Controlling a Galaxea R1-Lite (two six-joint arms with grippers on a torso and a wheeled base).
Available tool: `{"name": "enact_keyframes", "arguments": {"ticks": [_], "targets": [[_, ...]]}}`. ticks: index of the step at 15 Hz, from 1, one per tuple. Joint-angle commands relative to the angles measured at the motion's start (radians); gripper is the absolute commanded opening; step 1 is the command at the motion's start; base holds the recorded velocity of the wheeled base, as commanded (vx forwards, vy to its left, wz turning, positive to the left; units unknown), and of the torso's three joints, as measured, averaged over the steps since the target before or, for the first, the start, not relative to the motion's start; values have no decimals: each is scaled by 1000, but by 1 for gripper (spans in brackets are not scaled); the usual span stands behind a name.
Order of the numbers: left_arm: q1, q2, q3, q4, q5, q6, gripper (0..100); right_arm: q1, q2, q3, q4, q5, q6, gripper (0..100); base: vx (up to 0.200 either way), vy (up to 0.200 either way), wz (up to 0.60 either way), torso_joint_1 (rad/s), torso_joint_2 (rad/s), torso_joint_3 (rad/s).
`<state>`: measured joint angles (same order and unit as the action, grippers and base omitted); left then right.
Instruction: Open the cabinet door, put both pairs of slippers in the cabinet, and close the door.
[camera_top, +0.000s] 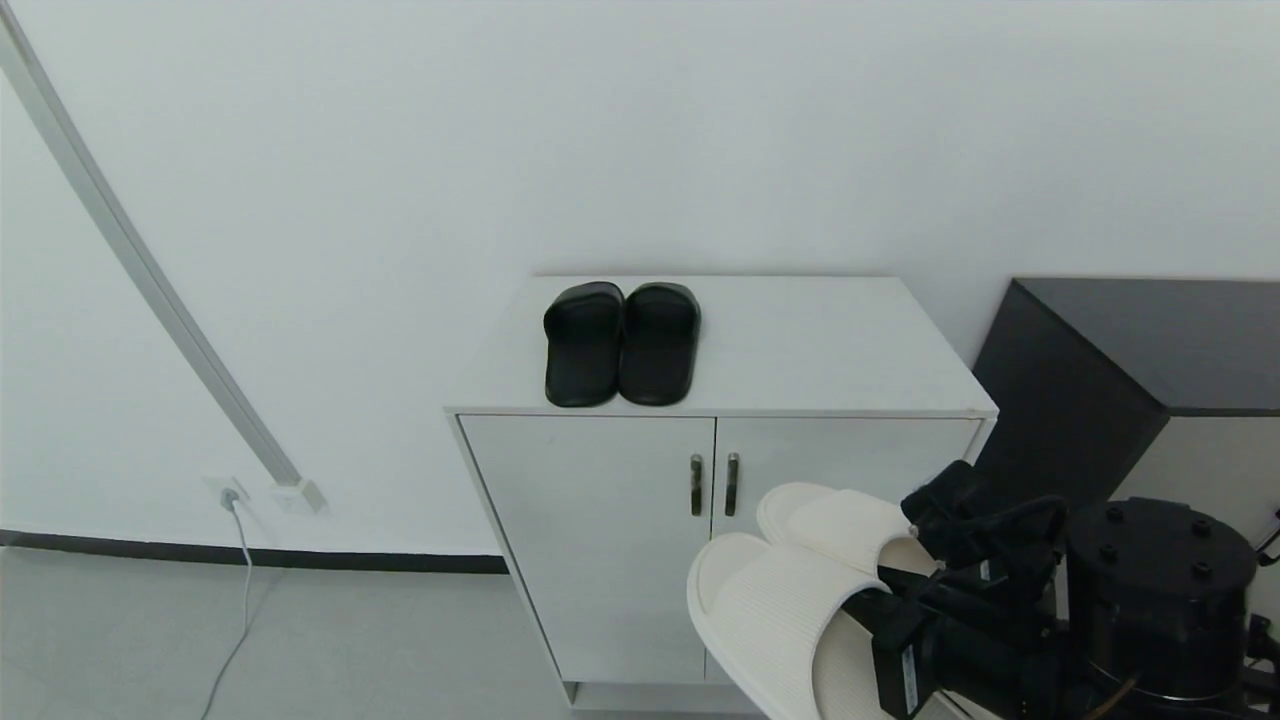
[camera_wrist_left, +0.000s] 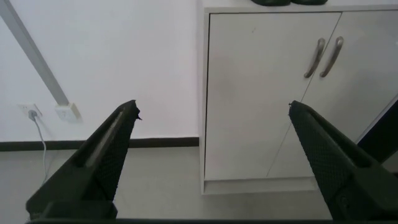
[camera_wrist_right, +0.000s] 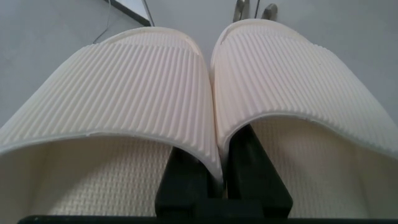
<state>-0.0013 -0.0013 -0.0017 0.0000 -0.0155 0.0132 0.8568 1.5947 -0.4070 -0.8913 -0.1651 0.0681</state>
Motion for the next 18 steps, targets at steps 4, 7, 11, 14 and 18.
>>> {"name": "enact_keyframes", "arguments": {"ticks": [4,7,11,14,18], "targets": [[0,1,0,0,-1,5,100,1,-10,11,0,-1,-2,0,0,0,0,-230,549,310],[0,1,0,0,-3,2,100,4,-9,16,0,1,-2,0,0,0,0,-225,543,321],[-6,26,0,0,-3,1,100,11,-10,13,0,-1,-4,0,0,0,0,-202,514,316],[-32,70,0,0,-3,-2,100,24,-18,14,-11,-1,-4,0,0,0,0,-181,507,320],[-37,66,0,-2,2,-7,100,30,-19,16,-11,-1,-2,0,0,0,0,-161,487,326]]}}
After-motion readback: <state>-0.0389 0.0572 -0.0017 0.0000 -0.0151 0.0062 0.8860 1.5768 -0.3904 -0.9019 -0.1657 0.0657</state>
